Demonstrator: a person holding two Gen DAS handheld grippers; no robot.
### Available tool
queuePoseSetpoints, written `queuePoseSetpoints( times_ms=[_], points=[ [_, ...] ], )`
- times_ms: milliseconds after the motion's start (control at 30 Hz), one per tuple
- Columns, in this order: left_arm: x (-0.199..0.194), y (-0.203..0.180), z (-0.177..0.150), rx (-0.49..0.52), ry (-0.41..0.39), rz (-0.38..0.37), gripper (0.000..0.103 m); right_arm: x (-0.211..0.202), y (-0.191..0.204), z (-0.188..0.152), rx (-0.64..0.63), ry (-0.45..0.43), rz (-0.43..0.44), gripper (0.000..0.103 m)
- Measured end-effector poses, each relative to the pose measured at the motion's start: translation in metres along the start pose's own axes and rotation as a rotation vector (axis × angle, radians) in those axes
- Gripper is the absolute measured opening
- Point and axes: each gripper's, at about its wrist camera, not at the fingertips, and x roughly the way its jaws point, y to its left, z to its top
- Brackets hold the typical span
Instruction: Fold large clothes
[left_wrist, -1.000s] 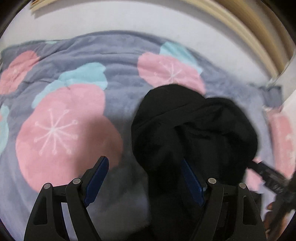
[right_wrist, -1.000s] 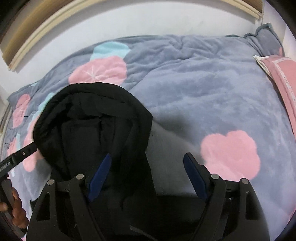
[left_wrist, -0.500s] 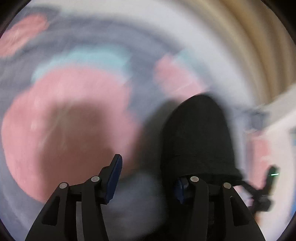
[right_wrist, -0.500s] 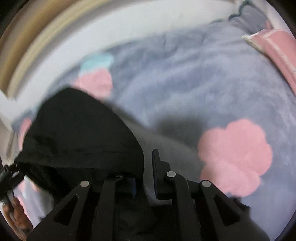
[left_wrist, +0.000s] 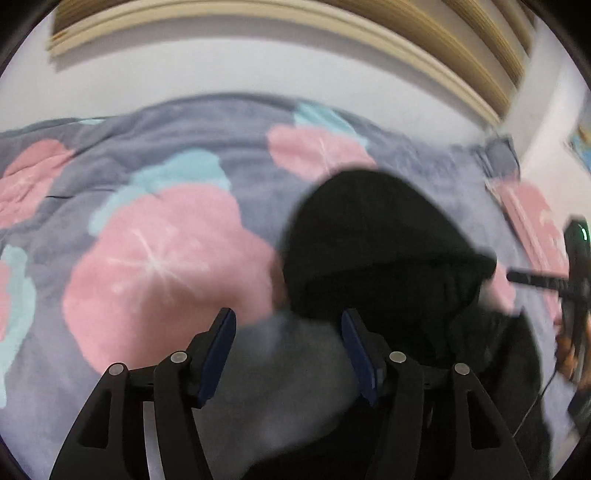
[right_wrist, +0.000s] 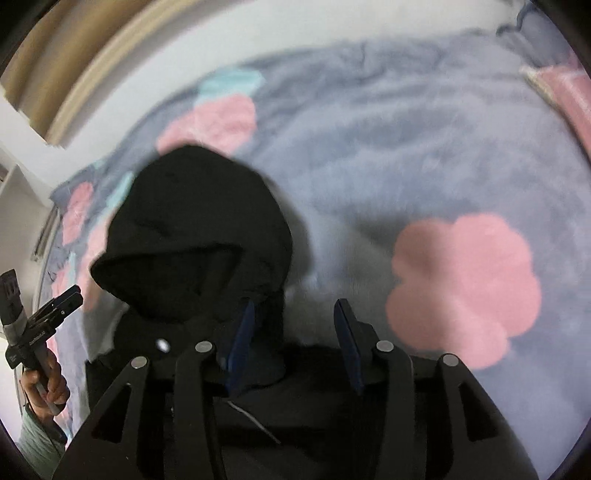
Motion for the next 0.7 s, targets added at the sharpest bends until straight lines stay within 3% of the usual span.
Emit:
queuePoseSetpoints(
  times_ms=[67, 167, 267, 300, 367, 433, 533, 700],
  points=[
    [-0.014, 0.000, 0.024, -0.084, -0.092, -0.095, 0.061, -0.005, 0.013, 0.007, 0.009, -0.035, 0.032, 0.050],
    [0.000, -0.015, 0.049, -0.093, -0.119, -0.134, 0.070, 0.011, 0.046, 0.031, -0.047, -0.050, 0.043, 0.061],
    [0.052, -0.025, 0.051, -0.063, -0.022, -0.108, 0.070, 0.055, 0.068, 0.036, -0.146, -0.001, -0.023, 0.062],
    [0.075, -0.024, 0.040, -0.078, 0.032, -0.058, 0.070, 0.078, 0.067, 0.030, -0.173, 0.040, -0.073, 0.062],
    [0.113, -0.011, 0.014, -0.116, 0.118, 0.020, 0.071, 0.115, 0.059, 0.011, -0.186, 0.131, -0.091, 0.061],
    [0.128, 0.001, -0.007, -0.161, 0.144, 0.005, 0.075, 0.127, 0.056, -0.004, -0.203, 0.104, -0.096, 0.061],
    [0.121, 0.007, -0.004, -0.195, 0.127, -0.020, 0.075, 0.124, 0.058, -0.005, -0.215, 0.090, -0.108, 0.061],
    [0.073, -0.012, 0.002, -0.091, 0.041, 0.020, 0.075, 0.097, 0.067, 0.004, -0.270, 0.120, -0.071, 0.062]
  ],
)
